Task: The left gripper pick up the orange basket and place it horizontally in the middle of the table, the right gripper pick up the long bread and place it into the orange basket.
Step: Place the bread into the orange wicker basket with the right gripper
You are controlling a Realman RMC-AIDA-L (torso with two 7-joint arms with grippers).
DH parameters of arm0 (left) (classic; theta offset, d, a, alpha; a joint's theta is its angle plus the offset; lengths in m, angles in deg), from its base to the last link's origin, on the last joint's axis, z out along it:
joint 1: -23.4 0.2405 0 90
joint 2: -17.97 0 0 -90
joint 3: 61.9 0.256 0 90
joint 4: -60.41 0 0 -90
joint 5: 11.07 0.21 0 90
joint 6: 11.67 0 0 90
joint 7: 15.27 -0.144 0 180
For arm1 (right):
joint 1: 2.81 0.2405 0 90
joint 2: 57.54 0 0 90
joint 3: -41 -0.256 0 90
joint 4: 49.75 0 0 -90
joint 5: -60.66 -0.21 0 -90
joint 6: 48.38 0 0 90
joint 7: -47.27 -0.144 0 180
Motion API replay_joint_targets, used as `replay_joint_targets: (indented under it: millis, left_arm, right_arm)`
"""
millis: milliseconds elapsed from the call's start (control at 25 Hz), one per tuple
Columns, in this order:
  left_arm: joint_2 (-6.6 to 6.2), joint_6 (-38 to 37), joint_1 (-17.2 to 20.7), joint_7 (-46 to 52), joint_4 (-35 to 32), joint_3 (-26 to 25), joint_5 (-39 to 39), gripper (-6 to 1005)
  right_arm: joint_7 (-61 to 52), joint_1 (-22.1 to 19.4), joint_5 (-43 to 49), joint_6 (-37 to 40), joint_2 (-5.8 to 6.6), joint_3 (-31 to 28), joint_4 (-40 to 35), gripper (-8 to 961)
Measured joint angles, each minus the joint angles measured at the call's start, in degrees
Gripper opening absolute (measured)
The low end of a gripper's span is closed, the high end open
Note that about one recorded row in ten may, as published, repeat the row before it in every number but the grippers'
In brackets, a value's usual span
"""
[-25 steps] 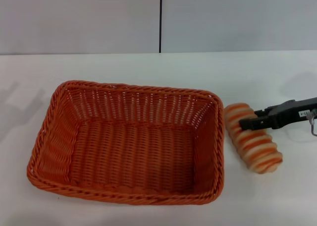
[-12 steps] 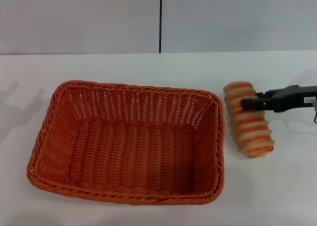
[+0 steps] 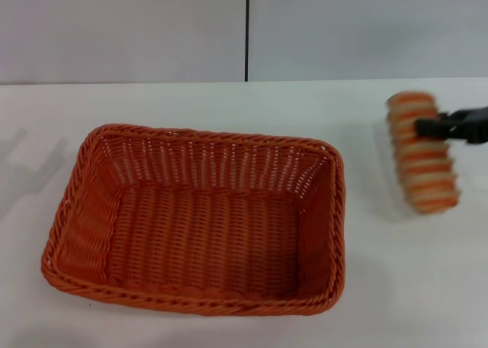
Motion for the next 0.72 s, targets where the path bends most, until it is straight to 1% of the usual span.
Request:
replay_joint_targets:
  millis: [120,160,200,240,280,320,360,400,440,480,520,560,600,640,680,720]
  left_arm:
    - [0.01,-0.1,0.0,0.2,0.0,0.0,0.0,832]
    - [0.01,-0.2,0.0,0.3,0.0,0.0,0.0,832]
    - [0.01,-0.2,0.0,0.3,0.0,0.0,0.0,832]
    - [0.01,-0.2,0.0,0.2,0.0,0.0,0.0,832]
    - [0.01,-0.2,0.0,0.2,0.0,0.0,0.0,832]
    - [0.01,-0.2,0.0,0.2,0.0,0.0,0.0,832]
    - [0.01,-0.3,-0.2,0.1,0.0,0.0,0.0,832]
    - [0.01,-0.3,-0.2,0.1,0.0,0.0,0.0,832]
    - [0.01,-0.3,-0.2,0.1,0.0,0.1,0.0,832]
    - [0.01,-0.3,-0.3,0.1,0.0,0.1,0.0,832]
    - [0.01,-0.4,-0.3,0.2,0.0,0.2,0.0,832]
    - [0.01,-0.5,-0.4,0.3,0.0,0.2,0.0,832]
    - [0.01,-0.5,-0.4,0.3,0.0,0.2,0.0,832]
    - [0.01,-0.5,-0.4,0.3,0.0,0.2,0.0,832]
    - [0.01,-0.5,-0.4,0.3,0.0,0.2,0.0,832]
    - [0.01,-0.5,-0.3,0.3,0.0,0.2,0.0,832]
  right_arm:
    - [-5.4,-2.0,-0.6,3.4,-0.79,0.2,-11.2,436]
    - [-8.8,-2.9,-0.9,5.4,-1.11,0.7,-18.0,429]
    - [-8.8,-2.9,-0.9,5.4,-1.11,0.7,-18.0,422]
    - [-10.7,-3.2,-1.9,7.5,-1.29,1.1,-23.0,415]
    - [-10.7,-3.2,-1.9,7.5,-1.29,1.1,-23.0,407]
    - [-11.3,-3.3,-3.2,9.0,-1.34,1.3,-25.6,400]
    - [-11.9,-3.0,-7.2,11.7,-1.37,1.6,-27.8,393]
    - [-11.9,-3.0,-7.2,11.7,-1.37,1.6,-27.8,382]
    - [-12.5,-2.6,-11.7,14.2,-1.33,2.5,-28.6,371]
    - [-12.5,-2.6,-11.7,14.2,-1.33,2.5,-28.6,361]
    - [-12.8,-2.3,-14.0,15.2,-1.29,3.4,-28.8,350]
    - [-13.5,-2.1,-18.6,16.4,-1.25,6.3,-28.6,339]
    - [-13.5,-2.1,-18.6,16.4,-1.25,6.3,-28.6,318]
    - [-13.8,-2.0,-22.7,16.9,-1.25,10.0,-27.7,297]
    - [-13.8,-2.0,-22.7,16.9,-1.25,10.0,-27.7,293]
    - [-13.9,-1.9,-24.7,16.9,-1.23,12.5,-26.5,289]
